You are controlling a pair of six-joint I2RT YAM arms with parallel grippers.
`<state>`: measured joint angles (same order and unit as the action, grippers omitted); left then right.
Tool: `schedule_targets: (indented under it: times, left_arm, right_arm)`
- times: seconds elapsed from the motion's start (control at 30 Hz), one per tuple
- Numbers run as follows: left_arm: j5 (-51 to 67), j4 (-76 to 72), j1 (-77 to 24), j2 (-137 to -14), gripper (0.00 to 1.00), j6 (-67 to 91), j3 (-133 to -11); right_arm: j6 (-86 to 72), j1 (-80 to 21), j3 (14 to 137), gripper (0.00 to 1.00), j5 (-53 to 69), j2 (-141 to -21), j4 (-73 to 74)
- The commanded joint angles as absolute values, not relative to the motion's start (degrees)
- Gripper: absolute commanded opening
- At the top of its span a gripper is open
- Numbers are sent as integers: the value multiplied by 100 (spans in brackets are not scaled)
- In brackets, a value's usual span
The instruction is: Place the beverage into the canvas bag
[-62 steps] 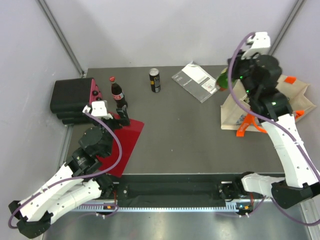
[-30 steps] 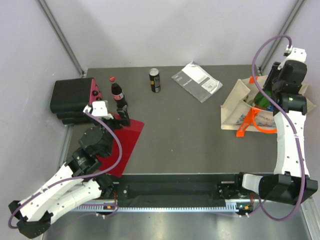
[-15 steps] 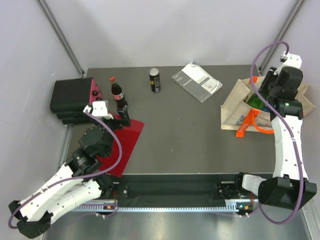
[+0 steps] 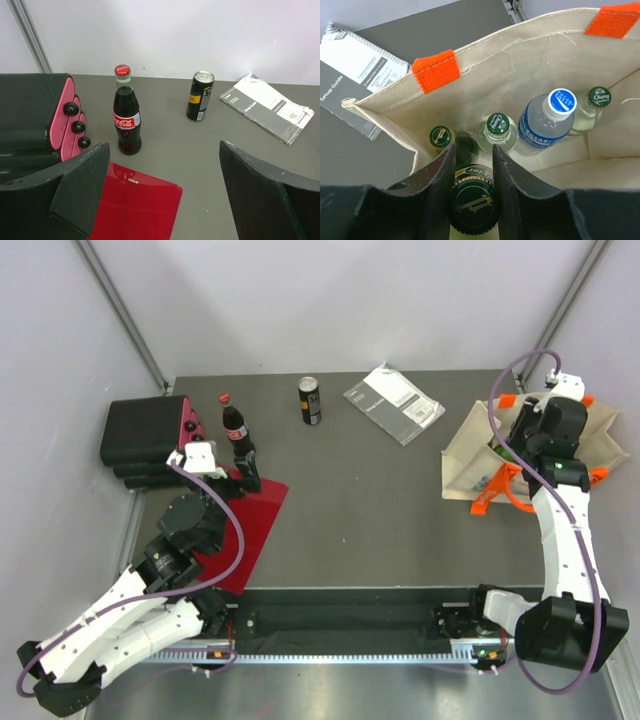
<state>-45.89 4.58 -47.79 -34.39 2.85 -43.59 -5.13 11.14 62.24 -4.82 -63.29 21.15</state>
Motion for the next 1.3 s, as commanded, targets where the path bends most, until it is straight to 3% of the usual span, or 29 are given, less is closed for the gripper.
schedule_targets:
  times: [0.0, 1.03, 1.27]
  left_arm:
    - [-4553, 246, -4790, -3410, 94, 255, -4351]
    - [-4526, 237, -4790, -3419, 94, 264, -4351]
    - [-4526, 246, -4790, -3419, 94, 255, -4351]
  right_arm:
    - [-808, 1169, 6083, 0, -255, -5915, 907]
    - [-800, 1160, 4738, 0, -62, -6302, 158]
    - [-879, 1160, 4579, 7, -35, -6407, 44]
